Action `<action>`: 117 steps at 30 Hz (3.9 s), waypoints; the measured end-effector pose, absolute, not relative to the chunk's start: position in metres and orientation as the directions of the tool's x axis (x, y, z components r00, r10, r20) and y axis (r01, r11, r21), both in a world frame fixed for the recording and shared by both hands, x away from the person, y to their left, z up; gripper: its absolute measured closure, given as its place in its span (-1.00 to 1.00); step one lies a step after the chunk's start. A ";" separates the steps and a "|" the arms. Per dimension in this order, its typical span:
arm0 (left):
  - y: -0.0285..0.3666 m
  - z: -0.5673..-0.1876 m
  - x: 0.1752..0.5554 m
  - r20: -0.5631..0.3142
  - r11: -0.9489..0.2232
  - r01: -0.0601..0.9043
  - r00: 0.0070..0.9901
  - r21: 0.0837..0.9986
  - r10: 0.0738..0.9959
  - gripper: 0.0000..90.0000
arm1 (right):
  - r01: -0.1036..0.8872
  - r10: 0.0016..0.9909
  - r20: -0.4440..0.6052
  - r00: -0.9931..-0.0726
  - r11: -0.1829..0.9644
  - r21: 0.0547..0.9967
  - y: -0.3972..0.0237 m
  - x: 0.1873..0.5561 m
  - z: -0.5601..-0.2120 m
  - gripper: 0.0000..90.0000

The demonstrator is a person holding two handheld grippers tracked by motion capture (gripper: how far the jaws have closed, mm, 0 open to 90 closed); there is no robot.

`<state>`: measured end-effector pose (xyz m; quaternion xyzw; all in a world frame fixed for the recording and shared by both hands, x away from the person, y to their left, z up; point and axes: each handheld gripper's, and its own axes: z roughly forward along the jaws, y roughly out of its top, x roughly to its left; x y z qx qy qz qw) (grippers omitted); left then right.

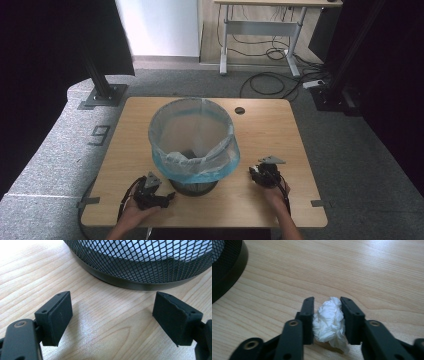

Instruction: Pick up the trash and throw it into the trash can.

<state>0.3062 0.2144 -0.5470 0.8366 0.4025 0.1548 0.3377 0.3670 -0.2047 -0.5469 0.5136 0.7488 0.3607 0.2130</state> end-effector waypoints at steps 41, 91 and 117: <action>0.214 -0.547 0.306 -0.014 -0.450 0.568 0.632 0.689 0.775 -0.64 | 0.466 0.867 0.146 -0.476 0.108 0.878 -0.226 0.330 -0.469 0.60; 0.214 -0.547 0.307 -0.014 -0.452 0.567 0.633 0.688 0.774 -0.64 | 0.322 0.805 0.140 -0.576 0.066 0.945 -0.216 0.315 -0.400 0.61; 0.214 -0.547 0.306 -0.016 -0.450 0.569 0.632 0.688 0.775 -0.64 | 0.252 0.788 0.108 -0.607 0.062 0.966 -0.207 0.312 -0.356 0.61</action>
